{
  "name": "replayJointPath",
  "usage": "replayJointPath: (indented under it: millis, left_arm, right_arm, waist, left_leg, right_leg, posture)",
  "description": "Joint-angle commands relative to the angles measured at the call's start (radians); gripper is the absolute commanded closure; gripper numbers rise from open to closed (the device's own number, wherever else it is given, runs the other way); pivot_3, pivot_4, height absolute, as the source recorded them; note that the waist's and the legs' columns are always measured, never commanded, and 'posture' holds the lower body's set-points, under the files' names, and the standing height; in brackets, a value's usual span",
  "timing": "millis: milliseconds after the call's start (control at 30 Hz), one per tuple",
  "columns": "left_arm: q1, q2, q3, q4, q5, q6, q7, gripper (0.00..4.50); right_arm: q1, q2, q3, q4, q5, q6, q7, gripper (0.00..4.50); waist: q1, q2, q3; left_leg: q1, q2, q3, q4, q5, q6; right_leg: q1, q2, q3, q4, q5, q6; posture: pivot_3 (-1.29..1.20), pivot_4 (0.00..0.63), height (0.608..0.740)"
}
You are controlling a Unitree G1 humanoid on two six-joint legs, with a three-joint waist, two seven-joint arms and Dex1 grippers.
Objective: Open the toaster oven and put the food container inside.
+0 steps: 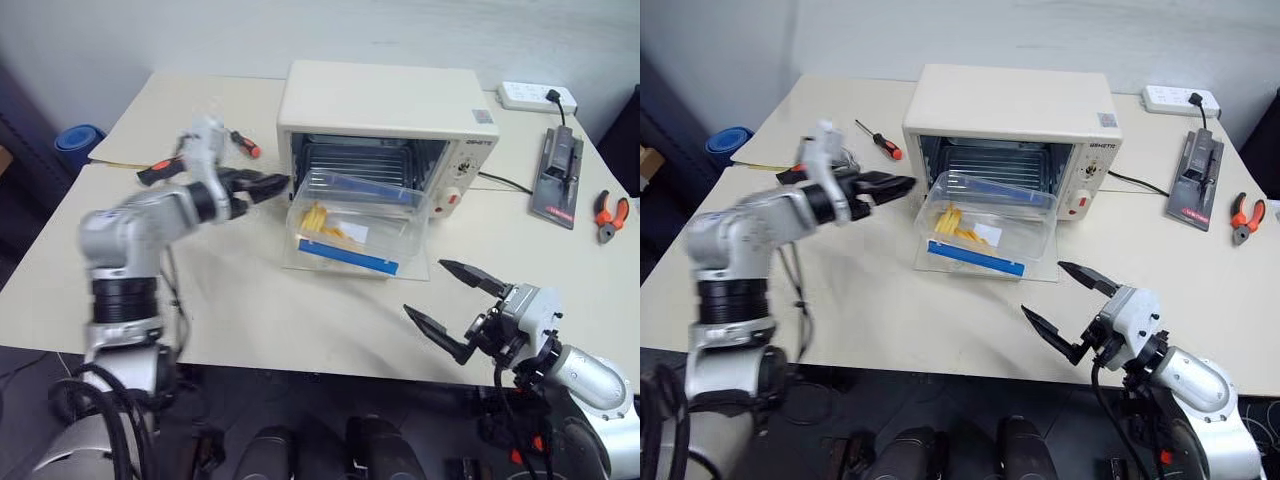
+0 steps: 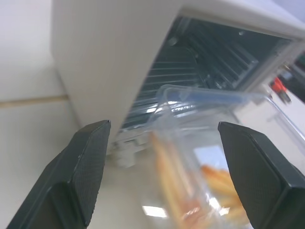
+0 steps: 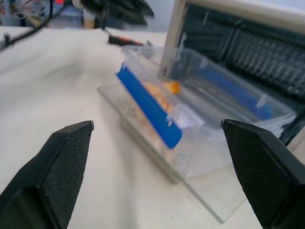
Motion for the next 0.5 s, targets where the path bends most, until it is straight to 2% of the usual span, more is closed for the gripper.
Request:
replayJointPath:
  millis: [33,100,167,300,333,367,500]
  left_arm:
    - [0.173,0.169,-0.132,-0.071,0.092,-0.382,-0.410,1.47]
    - [0.264,0.207,-0.186,-0.045,0.144,-0.568,-0.531,2.03]
    - [0.319,0.171,-0.214,-0.035,0.145,-0.620,-0.552,2.62]
    - [0.316,0.005,-0.244,-0.049,0.141,-0.616,-0.440,3.88]
    - [0.305,-0.039,-0.250,-0.037,0.151,-0.619,-0.405,4.12]
    - [0.294,-0.081,-0.250,-0.028,0.151,-0.607,-0.371,4.17]
    - [0.245,-0.193,-0.237,-0.001,0.147,-0.565,-0.259,4.17]
  right_arm:
    - [-0.013,-0.039,0.079,-0.056,0.001,0.102,0.019,1.16]
    - [-0.043,-0.037,0.139,-0.037,-0.028,0.140,0.013,1.79]
    - [-0.100,-0.023,0.198,0.010,-0.079,0.149,0.010,2.46]
    - [-0.250,0.011,0.267,0.143,-0.153,0.137,0.009,3.82]
    - [-0.294,0.024,0.274,0.186,-0.175,0.127,0.003,4.08]
    - [-0.333,0.034,0.277,0.223,-0.191,0.119,0.000,4.46]
    - [-0.452,0.066,0.272,0.341,-0.230,0.084,0.002,4.49]
  waist:
    - [-0.001,0.001,0.000]
    - [0.002,0.002,0.000]
    - [0.010,0.002,0.001]
    - [0.028,0.002,0.001]
    - [0.027,0.002,0.001]
    - [0.027,0.002,0.001]
    - [0.023,0.002,0.001]
  left_leg:
    - [0.000,0.000,0.000,0.000,0.000,0.000]
    - [0.000,0.000,-0.001,-0.001,0.000,0.000]
    - [0.000,0.000,-0.002,-0.001,0.000,0.002]
    - [-0.003,0.000,-0.003,0.001,-0.003,0.008]
    - [-0.004,0.000,-0.003,0.002,-0.003,0.009]
    - [-0.004,0.000,-0.003,0.002,-0.003,0.009]
    - [-0.006,0.000,-0.003,0.002,-0.003,0.008]
  right_leg:
    - [0.001,0.000,0.000,-0.002,0.000,0.000]
    - [0.002,-0.001,0.000,-0.004,-0.001,-0.001]
    - [0.003,-0.003,-0.002,-0.007,-0.001,-0.001]
    - [0.003,-0.004,-0.003,-0.008,0.001,-0.002]
    - [0.003,-0.004,-0.003,-0.007,0.001,-0.002]
    - [0.002,-0.004,-0.003,-0.007,0.001,-0.001]
    - [0.000,-0.002,-0.004,-0.006,0.002,-0.001]
  posture:
    - [0.00,0.150,0.740]
    - [0.00,0.150,0.740]
    - [0.00,0.150,0.740]
    - [0.00,0.150,0.740]
    - [0.00,0.150,0.740]
    - [0.00,0.150,0.740]
    - [0.00,0.150,0.740]
